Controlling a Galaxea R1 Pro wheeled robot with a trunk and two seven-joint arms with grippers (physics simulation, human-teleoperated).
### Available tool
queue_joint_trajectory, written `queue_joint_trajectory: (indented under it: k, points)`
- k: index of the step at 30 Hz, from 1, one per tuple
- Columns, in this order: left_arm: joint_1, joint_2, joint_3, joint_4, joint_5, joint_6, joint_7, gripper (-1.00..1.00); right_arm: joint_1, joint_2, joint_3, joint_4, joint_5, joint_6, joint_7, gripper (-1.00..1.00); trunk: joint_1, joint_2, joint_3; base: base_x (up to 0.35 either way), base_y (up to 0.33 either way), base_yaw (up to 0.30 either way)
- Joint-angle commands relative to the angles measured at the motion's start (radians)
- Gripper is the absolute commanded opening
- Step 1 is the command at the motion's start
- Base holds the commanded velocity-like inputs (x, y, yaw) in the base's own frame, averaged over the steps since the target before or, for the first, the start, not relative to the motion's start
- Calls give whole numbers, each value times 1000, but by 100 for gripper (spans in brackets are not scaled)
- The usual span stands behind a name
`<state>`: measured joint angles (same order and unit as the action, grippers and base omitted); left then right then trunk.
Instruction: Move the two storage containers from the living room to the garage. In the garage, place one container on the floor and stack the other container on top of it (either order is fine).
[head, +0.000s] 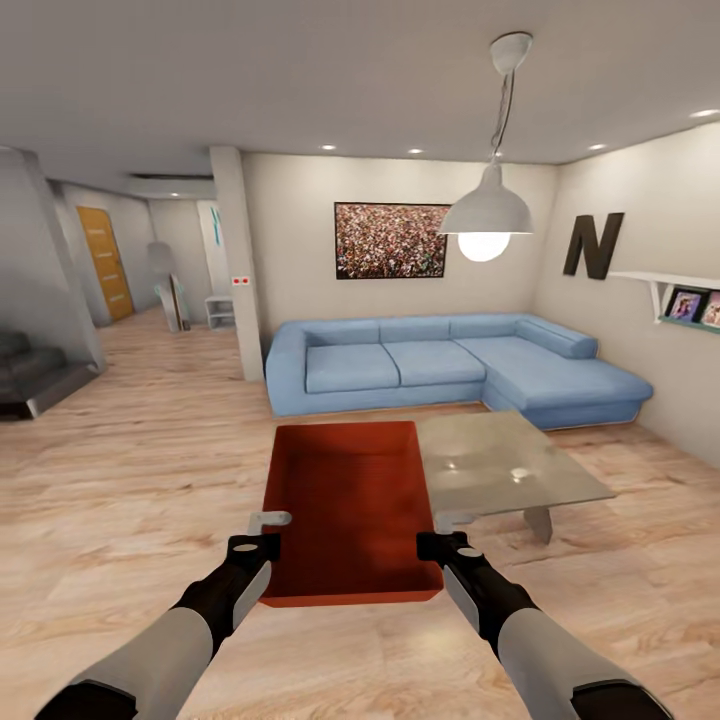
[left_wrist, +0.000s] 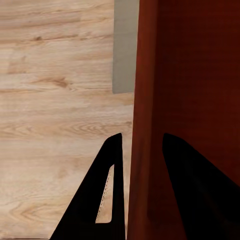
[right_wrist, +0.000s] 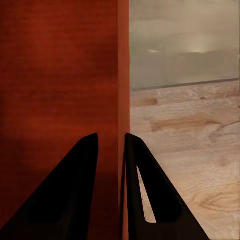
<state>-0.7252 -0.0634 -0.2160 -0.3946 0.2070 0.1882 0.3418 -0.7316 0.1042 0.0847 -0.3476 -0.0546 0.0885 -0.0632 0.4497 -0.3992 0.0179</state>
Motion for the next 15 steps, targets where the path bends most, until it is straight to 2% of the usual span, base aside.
queue_joint_trajectory:
  k: [1,15]
  points:
    - [0,11,26,-3,-11,8,19,-100,0,-1,-25,-4,2,6,-6,-100,0,-1,0,0,0,300]
    - [0,11,26,-3,-11,8,20,-100,0,-1,-25,-4,2,5,-6,-100,0,-1,0,0,0,300]
